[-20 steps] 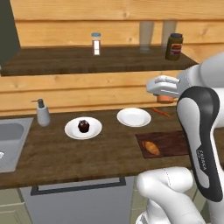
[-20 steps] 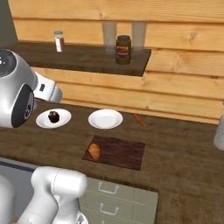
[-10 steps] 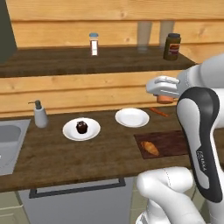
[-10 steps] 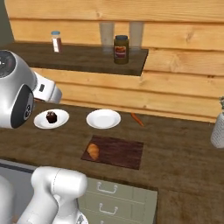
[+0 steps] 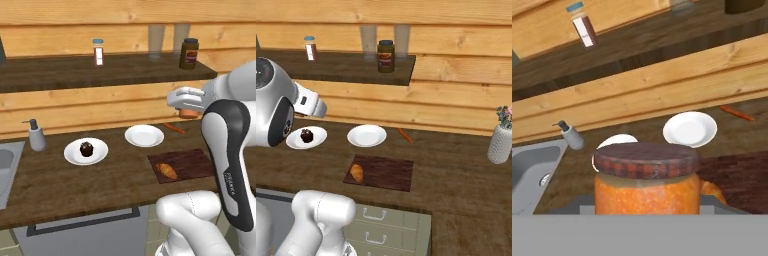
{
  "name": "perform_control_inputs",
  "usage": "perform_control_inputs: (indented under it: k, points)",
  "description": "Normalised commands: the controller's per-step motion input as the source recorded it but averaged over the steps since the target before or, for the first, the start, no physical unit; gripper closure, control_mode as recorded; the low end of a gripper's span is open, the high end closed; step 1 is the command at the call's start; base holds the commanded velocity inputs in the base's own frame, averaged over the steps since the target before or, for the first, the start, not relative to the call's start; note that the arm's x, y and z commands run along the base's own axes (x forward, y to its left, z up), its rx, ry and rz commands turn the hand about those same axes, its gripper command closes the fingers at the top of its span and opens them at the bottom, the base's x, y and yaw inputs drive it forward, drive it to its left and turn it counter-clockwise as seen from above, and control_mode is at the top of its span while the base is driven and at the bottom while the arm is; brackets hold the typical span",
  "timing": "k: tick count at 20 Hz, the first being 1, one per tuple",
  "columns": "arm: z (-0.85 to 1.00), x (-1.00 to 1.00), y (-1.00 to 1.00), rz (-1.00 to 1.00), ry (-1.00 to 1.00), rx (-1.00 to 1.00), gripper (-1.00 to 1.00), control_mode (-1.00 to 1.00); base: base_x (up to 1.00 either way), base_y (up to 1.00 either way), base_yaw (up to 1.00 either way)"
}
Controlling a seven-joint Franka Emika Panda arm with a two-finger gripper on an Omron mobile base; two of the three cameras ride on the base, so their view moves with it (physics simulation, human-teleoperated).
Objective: From the different types of pastries on the counter, select a croissant and place it on the cutting board. Then retrieve a jar of jam from the cabinet and place it alongside the croissant on the cutting board.
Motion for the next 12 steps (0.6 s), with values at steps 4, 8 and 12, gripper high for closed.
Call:
perform_control_inputs:
  k: [4, 8, 12]
  points:
    - [-0.16, -0.09, -0.32, 0.02, -0.01, 0.00, 1.00, -1.00, 0.00, 0.00, 0.00]
    - [-0.33, 0.00, -0.51, 0.13, -0.01, 0.00, 1.00, -1.00, 0.00, 0.00, 0.00]
    - [-0.22, -0.02, -0.38, 0.24, -0.05, 0.00, 1.00, -1.00, 0.00, 0.00, 0.00]
